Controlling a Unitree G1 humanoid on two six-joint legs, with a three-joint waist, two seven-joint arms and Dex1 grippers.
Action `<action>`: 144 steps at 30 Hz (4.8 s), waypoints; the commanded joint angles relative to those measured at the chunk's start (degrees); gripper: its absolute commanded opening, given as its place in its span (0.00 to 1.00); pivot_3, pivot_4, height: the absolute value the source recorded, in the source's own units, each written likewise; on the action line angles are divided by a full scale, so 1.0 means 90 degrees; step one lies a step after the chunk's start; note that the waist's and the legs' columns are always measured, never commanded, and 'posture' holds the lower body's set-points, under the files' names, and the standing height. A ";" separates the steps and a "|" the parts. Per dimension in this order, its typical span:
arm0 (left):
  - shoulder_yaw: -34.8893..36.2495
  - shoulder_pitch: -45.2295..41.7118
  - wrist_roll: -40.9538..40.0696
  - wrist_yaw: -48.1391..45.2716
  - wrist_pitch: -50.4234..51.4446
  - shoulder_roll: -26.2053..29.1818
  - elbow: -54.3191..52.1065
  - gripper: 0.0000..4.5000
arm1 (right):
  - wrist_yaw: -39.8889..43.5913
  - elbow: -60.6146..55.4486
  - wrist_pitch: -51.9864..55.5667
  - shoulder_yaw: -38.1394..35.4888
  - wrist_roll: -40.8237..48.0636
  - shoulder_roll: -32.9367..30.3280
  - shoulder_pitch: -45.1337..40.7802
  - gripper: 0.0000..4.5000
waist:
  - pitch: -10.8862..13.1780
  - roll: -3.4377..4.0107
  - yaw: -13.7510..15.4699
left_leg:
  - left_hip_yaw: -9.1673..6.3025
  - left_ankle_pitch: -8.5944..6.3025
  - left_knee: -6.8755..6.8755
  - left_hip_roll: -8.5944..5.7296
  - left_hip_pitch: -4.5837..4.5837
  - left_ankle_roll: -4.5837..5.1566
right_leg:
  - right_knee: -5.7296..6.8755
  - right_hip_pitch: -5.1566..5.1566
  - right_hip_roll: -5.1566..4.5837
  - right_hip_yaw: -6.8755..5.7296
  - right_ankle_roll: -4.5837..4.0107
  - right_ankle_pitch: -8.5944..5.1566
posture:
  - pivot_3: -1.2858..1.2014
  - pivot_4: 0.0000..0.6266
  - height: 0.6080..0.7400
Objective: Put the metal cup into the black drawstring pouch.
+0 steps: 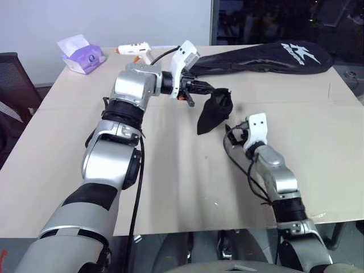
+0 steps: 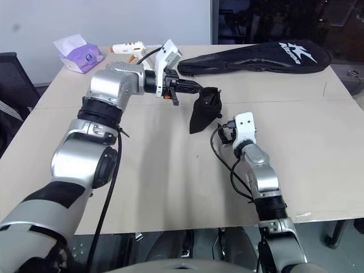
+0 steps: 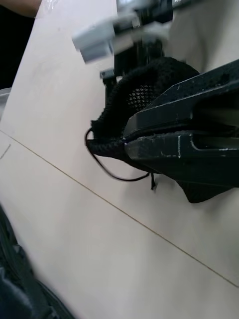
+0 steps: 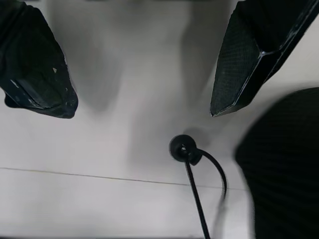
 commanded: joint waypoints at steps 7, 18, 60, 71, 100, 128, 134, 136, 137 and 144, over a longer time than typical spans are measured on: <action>0.0158 0.0198 -0.0197 -0.0040 0.0355 0.0243 -0.0875 0.00 | 0.0292 0.1880 -0.1516 -0.0297 0.0093 0.0073 -0.1049 1.00 | 0.0000 0.0000 -0.0047 | 0.0003 0.0001 -0.0001 0.0002 0.0009 -0.0001 | 0.0013 -0.0001 0.0002 0.0005 0.0000 0.0000 | 0.52 0.24 1.00; 0.0159 0.0446 -0.0313 0.0010 0.0725 0.0474 -0.1489 0.00 | 0.1508 0.3073 -0.2302 -0.0123 0.0157 0.0094 -0.1739 1.00 | 0.0001 0.0002 -0.0043 | 0.0005 0.0001 -0.0001 0.0002 0.0008 -0.0001 | 0.0011 -0.0003 0.0000 0.0008 0.0000 0.0001 | 0.52 0.24 1.00; -0.0661 0.1075 -0.0091 0.0565 0.2095 0.0137 -0.3108 0.50 | 0.0971 0.0102 -0.0448 0.1332 -0.0716 0.0547 -0.0326 1.00 | 0.0001 0.0002 -0.0026 | -0.0002 -0.0001 0.0001 0.0001 0.0005 -0.0002 | 0.0010 -0.0005 0.0001 0.0008 -0.0001 0.0001 | 0.52 0.24 1.00; -0.1285 0.1081 0.0594 0.2045 0.2691 -0.0043 -0.3340 0.32 | 0.0948 -0.0013 -0.0347 0.1330 -0.0753 0.0534 -0.0310 1.00 | 0.0001 0.0002 -0.0026 | 0.0000 -0.0001 -0.0001 0.0002 0.0008 -0.0002 | 0.0012 -0.0005 0.0001 0.0012 0.0000 0.0001 | 0.52 0.24 1.00; 0.0386 -0.1000 -0.0698 0.0207 0.0925 0.0247 0.0475 0.01 | 0.0934 -0.2742 0.0886 0.0567 -0.0252 -0.0149 0.1228 1.00 | 0.0002 0.0000 0.0003 | -0.0003 -0.0001 -0.0004 -0.0001 0.0003 -0.0003 | 0.0001 -0.0005 0.0001 0.0007 0.0000 0.0000 | 0.52 0.24 1.00; -0.0068 -0.0777 0.0270 -0.1092 -0.0330 0.0364 0.0877 0.01 | 0.0662 -0.0763 0.0332 0.0162 0.0355 0.0561 -0.0010 1.00 | 0.0005 -0.0002 -0.0036 | -0.0002 -0.0001 -0.0007 0.0000 0.0001 -0.0001 | 0.0003 -0.0009 0.0002 0.0008 0.0000 0.0000 | 0.52 0.24 1.00; -0.0058 -0.0766 0.0259 -0.1131 -0.0232 0.0390 0.0739 0.01 | 0.0557 -0.0217 0.0081 0.0039 0.0447 0.0763 -0.0350 1.00 | 0.0005 -0.0002 -0.0028 | -0.0002 -0.0001 -0.0007 -0.0001 0.0001 -0.0001 | 0.0002 -0.0009 0.0001 0.0008 0.0000 0.0000 | 0.52 0.24 1.00; -0.0056 -0.0748 0.0257 -0.1132 -0.0212 0.0399 0.0691 0.01 | 0.0507 0.0036 -0.0064 0.0020 0.0418 0.0812 -0.0480 1.00 | 0.0005 -0.0002 -0.0033 | -0.0002 -0.0001 -0.0007 -0.0001 0.0001 -0.0001 | 0.0003 -0.0009 0.0002 0.0008 0.0000 0.0000 | 0.52 0.24 1.00; -0.0055 -0.0740 0.0260 -0.1124 -0.0204 0.0402 0.0674 0.01 | 0.0480 0.0159 -0.0134 0.0035 0.0362 0.0811 -0.0530 1.00 | 0.0005 -0.0002 -0.0034 | -0.0002 -0.0001 -0.0007 -0.0001 0.0001 -0.0001 | 0.0003 -0.0009 0.0002 0.0008 0.0000 0.0000 | 0.52 0.24 1.00; -0.0034 -0.0709 0.0228 -0.1148 -0.0096 0.0477 0.0526 0.01 | 0.0493 0.0562 -0.0408 0.0087 0.0307 0.0795 -0.0688 1.00 | 0.0005 -0.0002 -0.0037 | -0.0002 -0.0001 -0.0007 0.0000 0.0001 -0.0001 | 0.0003 -0.0009 0.0001 0.0008 0.0000 0.0000 | 0.52 0.24 1.00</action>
